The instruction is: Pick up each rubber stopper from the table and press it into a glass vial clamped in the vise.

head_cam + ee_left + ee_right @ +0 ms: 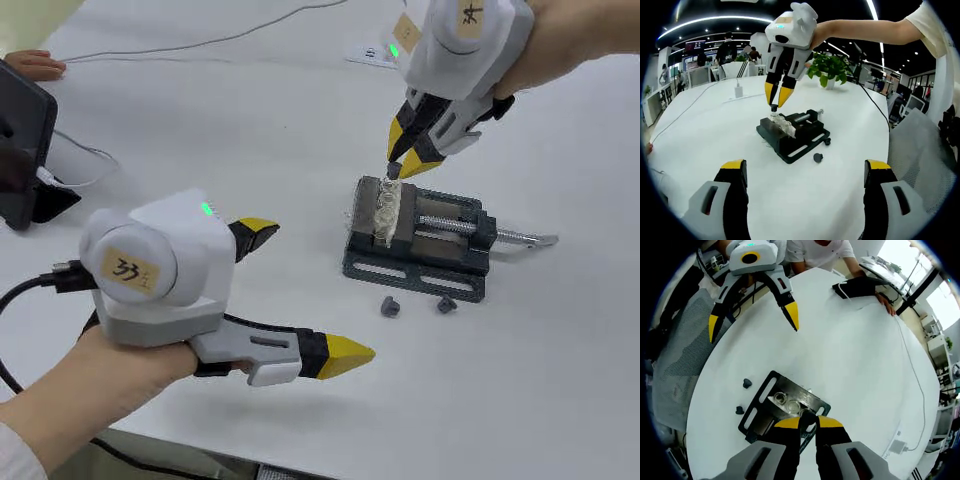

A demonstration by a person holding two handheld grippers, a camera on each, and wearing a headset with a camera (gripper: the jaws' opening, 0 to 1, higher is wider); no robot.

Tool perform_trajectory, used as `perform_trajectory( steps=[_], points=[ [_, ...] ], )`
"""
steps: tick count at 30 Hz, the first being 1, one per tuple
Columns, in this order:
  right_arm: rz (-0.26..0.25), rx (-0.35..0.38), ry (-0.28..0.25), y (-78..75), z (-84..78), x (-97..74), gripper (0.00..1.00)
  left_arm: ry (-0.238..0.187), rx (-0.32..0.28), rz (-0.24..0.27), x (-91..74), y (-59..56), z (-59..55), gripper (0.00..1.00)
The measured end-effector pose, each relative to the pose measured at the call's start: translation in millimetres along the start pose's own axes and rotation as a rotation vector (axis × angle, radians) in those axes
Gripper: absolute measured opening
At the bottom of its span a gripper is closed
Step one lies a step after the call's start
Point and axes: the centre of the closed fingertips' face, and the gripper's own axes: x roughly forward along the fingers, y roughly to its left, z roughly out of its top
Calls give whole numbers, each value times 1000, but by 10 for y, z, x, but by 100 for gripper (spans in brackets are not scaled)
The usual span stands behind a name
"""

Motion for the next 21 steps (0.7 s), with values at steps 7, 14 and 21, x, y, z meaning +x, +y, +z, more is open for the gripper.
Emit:
perform_trajectory(
  steps=[7,14,21],
  points=[
    [11,11,16,-7,-46,33,6,3,-7,5,-19,23,-3,96],
    [17,20,21,6,-48,68,6,7,-15,2,-25,10,-28,96],
    [8,65,40,2,-48,84,6,8,-17,-5,-27,-8,-41,95]
  ],
)
